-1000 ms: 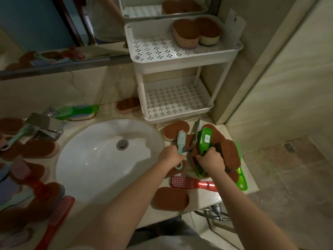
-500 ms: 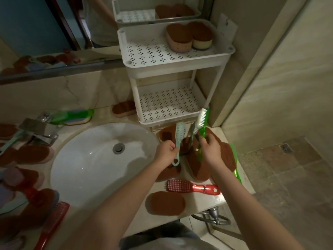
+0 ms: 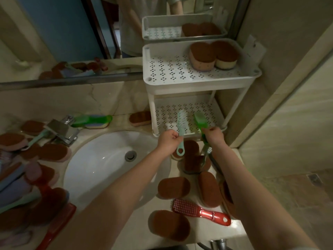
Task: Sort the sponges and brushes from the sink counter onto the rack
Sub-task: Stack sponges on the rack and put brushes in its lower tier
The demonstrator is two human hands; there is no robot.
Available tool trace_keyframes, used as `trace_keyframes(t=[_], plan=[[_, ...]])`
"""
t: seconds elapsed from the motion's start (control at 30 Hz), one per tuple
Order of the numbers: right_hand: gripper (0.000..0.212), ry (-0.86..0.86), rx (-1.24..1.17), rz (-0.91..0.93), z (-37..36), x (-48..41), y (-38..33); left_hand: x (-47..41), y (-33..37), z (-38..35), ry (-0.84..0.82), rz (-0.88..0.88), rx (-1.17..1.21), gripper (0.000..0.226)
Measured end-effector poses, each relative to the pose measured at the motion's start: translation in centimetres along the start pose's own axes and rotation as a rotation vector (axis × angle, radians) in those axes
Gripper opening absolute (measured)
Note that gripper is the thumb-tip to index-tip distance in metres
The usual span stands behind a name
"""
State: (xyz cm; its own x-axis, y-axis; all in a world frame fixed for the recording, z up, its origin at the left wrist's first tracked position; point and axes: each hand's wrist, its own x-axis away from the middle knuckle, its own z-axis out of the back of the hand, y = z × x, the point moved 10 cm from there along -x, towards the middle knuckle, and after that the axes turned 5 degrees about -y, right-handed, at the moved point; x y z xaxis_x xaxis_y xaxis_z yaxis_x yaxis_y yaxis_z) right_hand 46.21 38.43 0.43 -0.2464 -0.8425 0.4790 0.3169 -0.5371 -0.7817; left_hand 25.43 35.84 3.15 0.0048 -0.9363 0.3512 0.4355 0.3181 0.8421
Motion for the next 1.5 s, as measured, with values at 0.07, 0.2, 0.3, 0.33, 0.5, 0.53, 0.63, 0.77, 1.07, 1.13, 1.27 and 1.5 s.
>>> trace_keyframes(t=[0.07, 0.2, 0.3, 0.33, 0.5, 0.53, 0.63, 0.77, 1.07, 1.13, 1.27, 1.5], plan=[[0.031, -0.013, -0.052, -0.012, 0.2, -0.3, 0.3, -0.2, -0.2, -0.3, -0.003, 0.011, 0.001, 0.013], [0.049, 0.041, -0.199, -0.035, 1.8, -0.3, 2.6, -0.6, -0.6, -0.7, -0.008, 0.032, -0.005, 0.01], [0.037, 0.144, -0.309, -0.095, 3.0, 1.3, 5.1, -1.1, -0.5, -1.0, -0.009, 0.042, -0.001, 0.011], [0.035, 0.161, -0.357, -0.118, 3.2, 2.0, 5.9, -1.2, -0.5, -1.1, -0.009, 0.042, -0.003, 0.011], [0.031, 0.081, -0.45, -0.188, 2.2, 3.5, 8.0, -1.6, -0.1, -1.5, -0.025, 0.033, 0.004, 0.012], [0.027, 0.087, -0.457, -0.182, 2.2, 3.4, 7.8, -1.5, 0.1, -1.6, -0.034, 0.026, 0.005, 0.011], [0.016, 0.119, -0.57, -0.174, 2.4, 2.9, 6.7, -1.6, 0.3, -1.7, -0.043, 0.027, -0.001, 0.011], [0.017, 0.124, -0.737, -0.2, 2.4, 1.5, 4.3, -1.8, 0.0, -1.2, -0.023, 0.037, 0.024, 0.016], [0.02, 0.042, -0.65, -0.269, 1.9, -1.5, 1.9, -1.9, -0.7, -0.5, -0.002, 0.074, 0.108, 0.012], [0.021, 0.004, -0.592, -0.269, 1.7, -1.6, 1.8, -2.0, -0.8, -0.6, 0.001, 0.084, 0.126, 0.013], [0.019, -0.008, -0.598, -0.255, 2.0, -1.5, 2.1, -1.9, -0.7, -0.9, 0.0, 0.086, 0.146, 0.012], [0.018, -0.146, -0.231, 0.101, 0.1, 2.1, -1.3, -1.1, -0.8, -0.8, -0.017, 0.124, 0.309, 0.007]])
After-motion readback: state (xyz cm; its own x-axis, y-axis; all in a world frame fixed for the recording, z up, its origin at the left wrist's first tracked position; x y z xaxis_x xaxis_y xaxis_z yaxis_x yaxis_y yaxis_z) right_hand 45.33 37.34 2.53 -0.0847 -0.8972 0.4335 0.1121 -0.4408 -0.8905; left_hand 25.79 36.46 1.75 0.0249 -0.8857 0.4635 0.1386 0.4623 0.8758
